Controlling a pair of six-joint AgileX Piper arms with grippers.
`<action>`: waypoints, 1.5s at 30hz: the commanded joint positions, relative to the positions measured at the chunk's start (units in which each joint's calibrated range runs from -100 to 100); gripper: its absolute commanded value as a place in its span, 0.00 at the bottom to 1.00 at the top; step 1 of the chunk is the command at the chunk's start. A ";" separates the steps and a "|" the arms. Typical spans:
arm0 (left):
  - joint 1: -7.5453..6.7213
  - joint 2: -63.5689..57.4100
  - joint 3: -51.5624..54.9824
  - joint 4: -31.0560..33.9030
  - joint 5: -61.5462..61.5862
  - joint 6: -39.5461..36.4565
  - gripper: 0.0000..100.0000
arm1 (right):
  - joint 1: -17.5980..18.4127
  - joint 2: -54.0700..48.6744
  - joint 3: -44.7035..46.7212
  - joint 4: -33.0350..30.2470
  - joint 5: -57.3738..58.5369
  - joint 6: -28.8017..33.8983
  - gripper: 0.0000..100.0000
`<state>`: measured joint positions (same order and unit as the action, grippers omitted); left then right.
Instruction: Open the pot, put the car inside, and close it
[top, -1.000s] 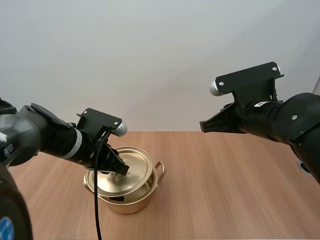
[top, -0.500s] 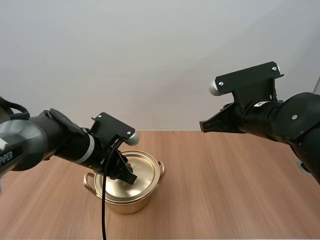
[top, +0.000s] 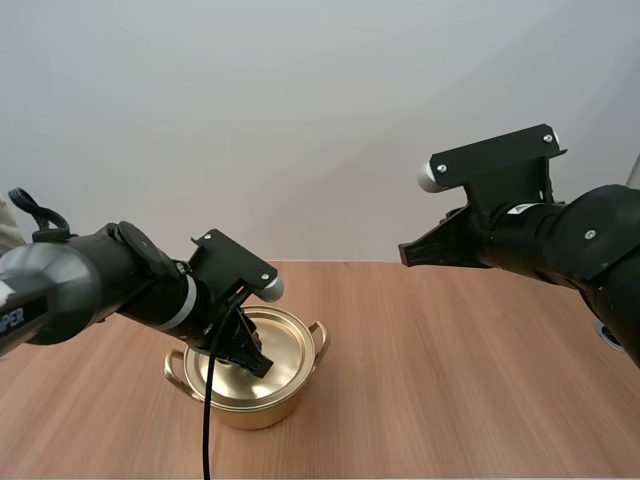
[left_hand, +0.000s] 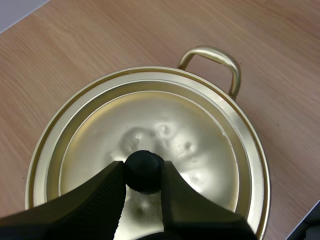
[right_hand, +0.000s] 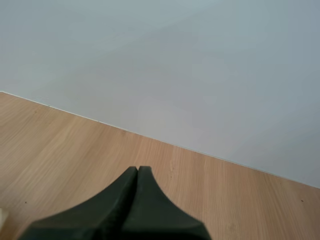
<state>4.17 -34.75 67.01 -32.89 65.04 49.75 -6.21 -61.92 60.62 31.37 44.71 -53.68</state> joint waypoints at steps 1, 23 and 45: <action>-0.03 -0.01 0.04 -0.30 0.05 -0.50 0.26 | -0.02 0.04 -0.03 0.05 0.46 0.00 0.00; -0.03 -0.15 0.04 5.47 3.20 -2.82 0.31 | -0.02 0.04 -0.03 0.05 2.95 0.00 0.00; -0.03 -0.15 -1.02 5.77 4.52 -1.96 0.62 | -0.02 0.04 -0.03 0.05 2.95 0.00 0.00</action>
<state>4.17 -34.87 66.11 -26.61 69.96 47.81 -6.21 -61.92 60.62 31.37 47.74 -53.68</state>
